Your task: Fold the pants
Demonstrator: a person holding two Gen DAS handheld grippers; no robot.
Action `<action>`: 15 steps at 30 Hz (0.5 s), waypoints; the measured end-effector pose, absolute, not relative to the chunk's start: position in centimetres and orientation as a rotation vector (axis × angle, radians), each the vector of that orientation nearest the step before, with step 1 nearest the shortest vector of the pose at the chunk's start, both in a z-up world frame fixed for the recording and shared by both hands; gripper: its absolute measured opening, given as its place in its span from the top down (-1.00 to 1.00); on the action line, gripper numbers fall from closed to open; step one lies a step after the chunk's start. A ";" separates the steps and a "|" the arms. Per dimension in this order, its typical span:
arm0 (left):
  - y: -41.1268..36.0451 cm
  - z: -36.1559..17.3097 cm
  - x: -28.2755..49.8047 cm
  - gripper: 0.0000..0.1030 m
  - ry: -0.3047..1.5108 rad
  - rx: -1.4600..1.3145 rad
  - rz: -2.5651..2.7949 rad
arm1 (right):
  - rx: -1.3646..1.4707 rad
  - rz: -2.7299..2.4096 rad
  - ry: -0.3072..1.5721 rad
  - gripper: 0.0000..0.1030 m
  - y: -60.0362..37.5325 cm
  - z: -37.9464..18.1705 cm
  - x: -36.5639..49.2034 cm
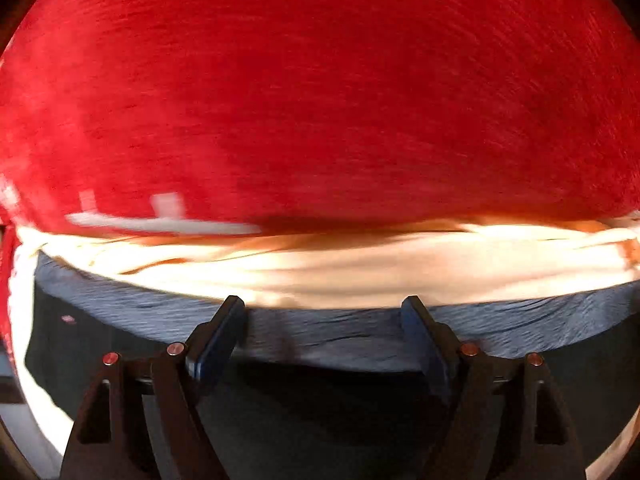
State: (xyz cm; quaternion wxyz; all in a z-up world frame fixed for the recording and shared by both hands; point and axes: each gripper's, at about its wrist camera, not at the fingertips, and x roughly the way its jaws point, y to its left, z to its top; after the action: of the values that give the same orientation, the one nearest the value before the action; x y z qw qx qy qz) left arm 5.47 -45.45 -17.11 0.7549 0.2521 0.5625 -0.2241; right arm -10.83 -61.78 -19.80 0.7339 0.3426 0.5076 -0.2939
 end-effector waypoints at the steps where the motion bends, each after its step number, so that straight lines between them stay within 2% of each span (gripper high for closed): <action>1: -44.5 -16.5 5.7 -0.58 1.222 0.556 -0.484 | 0.792 -0.660 1.110 0.44 -62.4 -19.5 -11.8; 2: -43.5 -15.7 5.9 -0.58 1.211 0.569 -0.478 | 0.817 -0.673 1.109 0.39 -62.7 -19.2 -12.5; 7: -36.5 -13.2 6.6 -0.58 1.207 0.588 -0.418 | 0.917 -0.640 1.085 0.36 -60.5 -17.0 -16.6; 15: -28.0 -13.3 5.6 -0.58 1.285 0.528 -0.361 | 1.050 -0.435 1.109 0.29 -48.7 -16.0 -17.8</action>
State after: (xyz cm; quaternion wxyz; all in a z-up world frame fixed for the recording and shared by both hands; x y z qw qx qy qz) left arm 5.55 -28.01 -13.29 0.7532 0.2419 0.5889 -0.1654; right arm -17.77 -48.69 -15.95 0.7009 0.4716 0.4982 -0.1954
